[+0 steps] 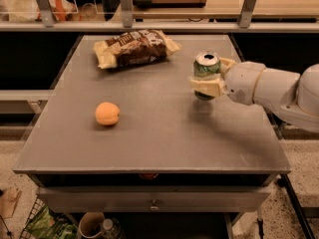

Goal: Move green can near brown chip bag

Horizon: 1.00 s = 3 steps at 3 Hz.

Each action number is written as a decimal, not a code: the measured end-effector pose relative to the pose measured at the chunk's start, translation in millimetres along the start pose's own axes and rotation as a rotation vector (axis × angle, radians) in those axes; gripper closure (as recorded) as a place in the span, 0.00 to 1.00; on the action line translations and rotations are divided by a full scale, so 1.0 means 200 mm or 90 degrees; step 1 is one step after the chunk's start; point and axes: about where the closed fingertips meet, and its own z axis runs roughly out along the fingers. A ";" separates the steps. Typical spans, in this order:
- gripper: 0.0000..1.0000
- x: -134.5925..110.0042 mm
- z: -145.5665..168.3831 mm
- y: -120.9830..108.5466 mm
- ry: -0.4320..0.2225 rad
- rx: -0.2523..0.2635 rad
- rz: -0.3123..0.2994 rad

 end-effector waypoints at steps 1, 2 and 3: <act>1.00 0.01 0.13 -0.20 0.021 0.033 0.013; 1.00 0.01 0.28 -0.33 0.026 0.047 0.032; 1.00 -0.02 0.43 -0.40 0.018 0.048 0.053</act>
Offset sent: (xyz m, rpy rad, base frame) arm 0.1375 0.0003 0.0000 0.0249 0.0656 -0.1290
